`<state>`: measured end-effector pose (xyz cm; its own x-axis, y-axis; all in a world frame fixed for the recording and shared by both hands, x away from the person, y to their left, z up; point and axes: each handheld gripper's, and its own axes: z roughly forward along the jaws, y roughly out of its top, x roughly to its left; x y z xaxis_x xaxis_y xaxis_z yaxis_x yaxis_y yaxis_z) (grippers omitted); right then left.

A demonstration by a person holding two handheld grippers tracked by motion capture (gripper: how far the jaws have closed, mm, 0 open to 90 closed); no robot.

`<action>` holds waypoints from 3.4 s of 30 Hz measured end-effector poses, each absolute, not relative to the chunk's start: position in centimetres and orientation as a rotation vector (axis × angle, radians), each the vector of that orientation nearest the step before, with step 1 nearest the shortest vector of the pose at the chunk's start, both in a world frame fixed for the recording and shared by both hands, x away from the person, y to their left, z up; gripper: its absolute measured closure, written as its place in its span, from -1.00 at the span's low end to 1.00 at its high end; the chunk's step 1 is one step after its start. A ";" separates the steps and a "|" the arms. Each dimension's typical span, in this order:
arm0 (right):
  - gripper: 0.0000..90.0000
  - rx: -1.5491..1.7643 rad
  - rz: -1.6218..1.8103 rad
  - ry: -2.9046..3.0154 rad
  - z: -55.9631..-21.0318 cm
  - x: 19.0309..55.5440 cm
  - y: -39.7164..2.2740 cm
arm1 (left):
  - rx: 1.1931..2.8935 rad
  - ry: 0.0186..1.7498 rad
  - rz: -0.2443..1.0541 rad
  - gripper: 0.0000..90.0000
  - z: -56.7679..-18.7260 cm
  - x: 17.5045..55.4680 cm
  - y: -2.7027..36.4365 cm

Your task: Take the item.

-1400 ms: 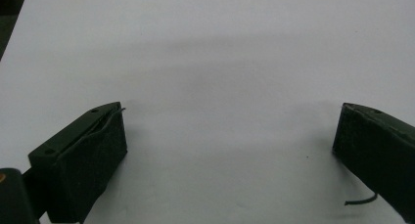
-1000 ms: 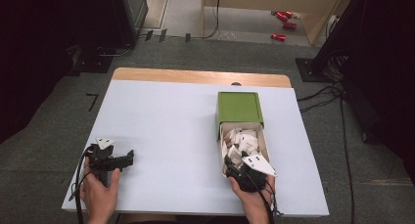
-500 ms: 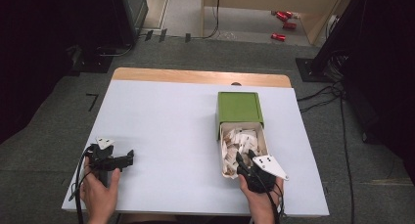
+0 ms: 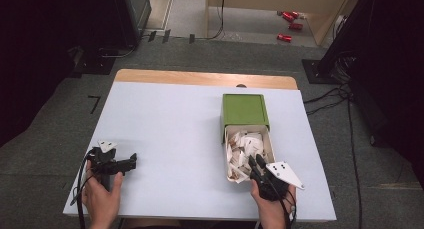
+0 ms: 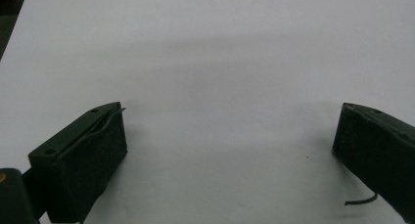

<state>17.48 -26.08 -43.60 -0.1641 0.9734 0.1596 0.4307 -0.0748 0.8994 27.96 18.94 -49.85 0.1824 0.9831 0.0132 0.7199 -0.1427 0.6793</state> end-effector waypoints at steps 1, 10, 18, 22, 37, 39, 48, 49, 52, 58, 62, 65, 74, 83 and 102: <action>0.61 1.510 1.225 1.654 -43.6 17.4 -25.7 | 1.927 1.594 0.639 -1.00 -49.8 28.0 18.9; 0.40 1.497 1.200 1.701 -44.4 17.5 -24.0 | 1.927 1.594 0.639 -1.00 -49.8 28.0 18.9; 0.30 1.469 1.029 1.687 -45.6 17.8 -22.7 | 1.927 1.594 0.639 -1.00 -49.8 28.0 18.9; 0.31 1.457 0.957 1.682 -46.0 17.7 -22.6 | 1.927 1.594 0.639 -1.00 -49.8 28.0 18.9; 0.75 1.454 0.999 1.683 -45.9 17.4 -23.5 | 1.927 1.594 0.639 -1.00 -49.8 28.0 18.9; 0.80 1.459 1.029 1.671 -45.7 17.3 -23.8 | 1.927 1.594 0.639 -1.00 -49.8 28.0 18.9; 0.84 1.475 1.109 1.660 -45.0 17.1 -24.4 | 1.927 1.594 0.638 -1.00 -49.8 28.0 18.9; 0.84 1.475 1.109 1.660 -45.0 17.1 -24.4 | 1.927 1.594 0.638 -1.00 -49.8 28.0 18.9; 0.84 1.468 1.141 1.654 -44.6 16.9 -24.5 | 1.928 1.594 0.639 -1.00 -49.8 28.0 18.9; 0.84 1.447 1.178 1.638 -43.7 16.6 -24.5 | 1.928 1.594 0.639 -1.00 -49.8 28.0 18.9; 0.84 1.443 1.194 1.634 -43.3 16.4 -24.6 | 1.927 1.594 0.639 -1.00 -49.8 28.0 18.9; 0.84 1.444 1.207 1.627 -43.1 16.3 -24.6 | 1.927 1.594 0.639 -1.00 -49.8 28.0 18.9; 0.84 1.431 1.229 1.608 -42.2 16.1 -25.0 | 1.927 1.594 0.639 -1.00 -49.8 28.0 18.9; 0.84 1.431 1.241 1.590 -41.7 15.9 -25.5 | 1.928 1.594 0.639 -1.00 -49.8 28.0 18.9; 0.84 1.443 1.261 1.516 -40.5 15.4 -27.3 | 1.928 1.594 0.639 -1.00 -49.8 28.0 18.9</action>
<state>15.36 -27.27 -40.50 -0.1498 0.9789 0.1392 0.3152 -0.0862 0.9451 27.97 18.94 -49.85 0.1828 0.9830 0.0139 0.7202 -0.1436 0.6788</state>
